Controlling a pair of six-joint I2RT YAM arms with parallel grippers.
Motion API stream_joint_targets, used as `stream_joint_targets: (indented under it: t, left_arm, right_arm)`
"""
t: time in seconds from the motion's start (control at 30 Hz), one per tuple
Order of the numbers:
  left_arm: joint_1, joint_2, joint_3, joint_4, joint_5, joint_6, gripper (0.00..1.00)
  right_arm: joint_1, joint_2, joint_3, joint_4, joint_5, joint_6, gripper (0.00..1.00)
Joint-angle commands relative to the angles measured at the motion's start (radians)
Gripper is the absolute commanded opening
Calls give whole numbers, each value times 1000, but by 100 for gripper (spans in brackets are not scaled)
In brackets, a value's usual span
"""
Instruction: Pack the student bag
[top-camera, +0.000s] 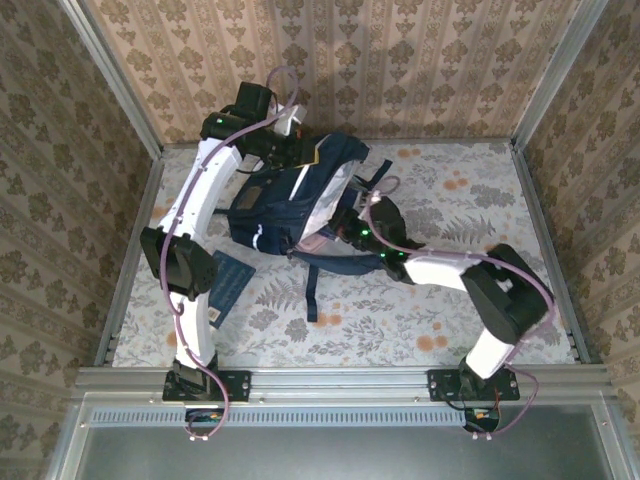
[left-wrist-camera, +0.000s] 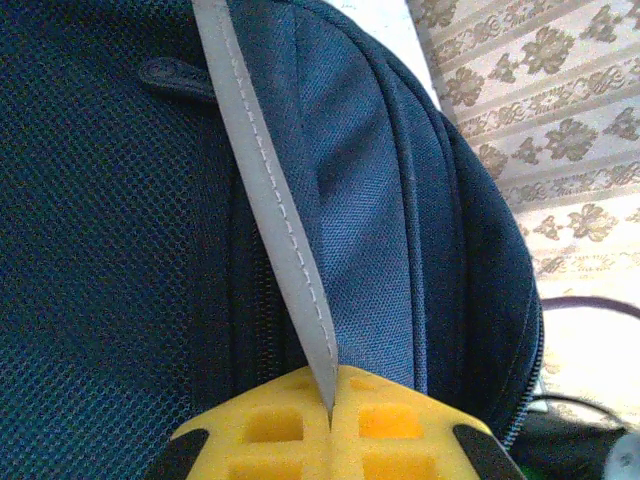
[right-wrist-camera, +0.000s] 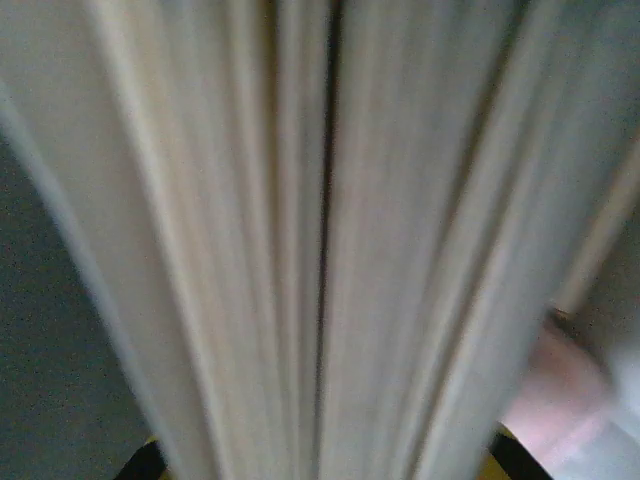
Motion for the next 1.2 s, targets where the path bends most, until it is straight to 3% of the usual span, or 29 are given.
stream_joint_targets:
  t: [0.0,0.13,0.37,0.5,0.67,0.87,1.0,1.17]
  left_arm:
    - [2,-102,22,171,141,-73,0]
    - [2,-108,12,225,175,-118,0]
    - [-22,-117,-56,359,222,-205,0]
    - [-24,-113,-68,367,225,-201,0]
    - [29,-117,-89,361,211,-200,0]
    - [94,-130,-152,400,202,-231,0]
    - [110,-133,-171,404,189,-231,0]
    - [118,-133,-183,412,178,-238,0]
  right_arm:
    - [37,115,116,123,92,58,0]
    - [59,295,309,71,90,95,0]
    - [101,491,617,-211,93,6,3]
    - [73,573,642,-98,17,90,13]
    - [49,544,595,21,-90,59,55]
    - [4,417,414,179,-126,11,83]
    - [-30,320,280,229,-137,-15,92]
    - [-69,191,166,106,-131,-86,94]
